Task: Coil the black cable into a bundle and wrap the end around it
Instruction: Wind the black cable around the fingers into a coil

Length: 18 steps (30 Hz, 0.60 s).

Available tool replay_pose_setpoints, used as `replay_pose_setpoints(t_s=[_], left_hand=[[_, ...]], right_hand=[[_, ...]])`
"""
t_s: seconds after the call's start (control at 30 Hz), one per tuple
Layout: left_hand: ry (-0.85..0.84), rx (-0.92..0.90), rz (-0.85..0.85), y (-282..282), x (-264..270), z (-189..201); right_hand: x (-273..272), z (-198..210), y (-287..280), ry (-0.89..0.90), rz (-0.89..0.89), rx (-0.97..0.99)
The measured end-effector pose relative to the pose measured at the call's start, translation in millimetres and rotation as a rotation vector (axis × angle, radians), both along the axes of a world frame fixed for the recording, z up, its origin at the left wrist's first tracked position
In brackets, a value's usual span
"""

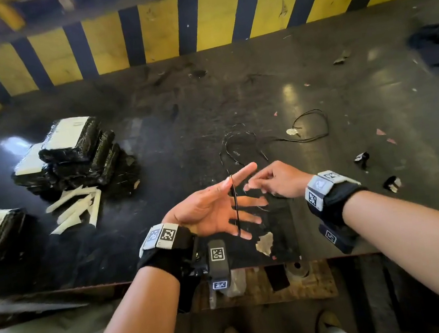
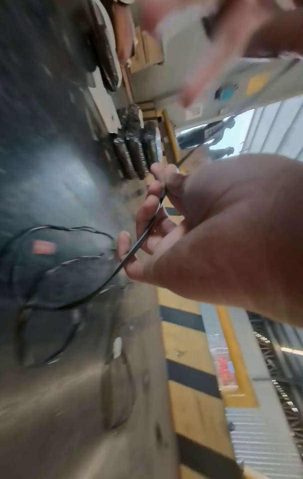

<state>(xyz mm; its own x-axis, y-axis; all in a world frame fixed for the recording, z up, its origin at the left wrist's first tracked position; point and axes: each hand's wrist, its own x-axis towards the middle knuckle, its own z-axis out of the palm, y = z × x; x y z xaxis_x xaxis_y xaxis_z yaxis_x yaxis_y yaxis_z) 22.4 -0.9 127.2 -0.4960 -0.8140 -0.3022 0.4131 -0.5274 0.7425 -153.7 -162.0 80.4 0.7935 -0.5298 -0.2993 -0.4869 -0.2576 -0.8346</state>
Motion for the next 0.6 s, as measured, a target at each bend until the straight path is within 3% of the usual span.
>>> replay_pose_setpoints(t_s=[0.3, 0.6], left_hand=[[-0.035, -0.045, 0.088, -46.8, 19.5, 12.1], [-0.132, -0.01, 0.172, -62.9, 34.7, -8.4]], right_hand=[[-4.0, -47.4, 62.9, -0.005, 0.144, -0.034], [7.4, -4.0, 63.2, 0.191, 0.349, -0.161]])
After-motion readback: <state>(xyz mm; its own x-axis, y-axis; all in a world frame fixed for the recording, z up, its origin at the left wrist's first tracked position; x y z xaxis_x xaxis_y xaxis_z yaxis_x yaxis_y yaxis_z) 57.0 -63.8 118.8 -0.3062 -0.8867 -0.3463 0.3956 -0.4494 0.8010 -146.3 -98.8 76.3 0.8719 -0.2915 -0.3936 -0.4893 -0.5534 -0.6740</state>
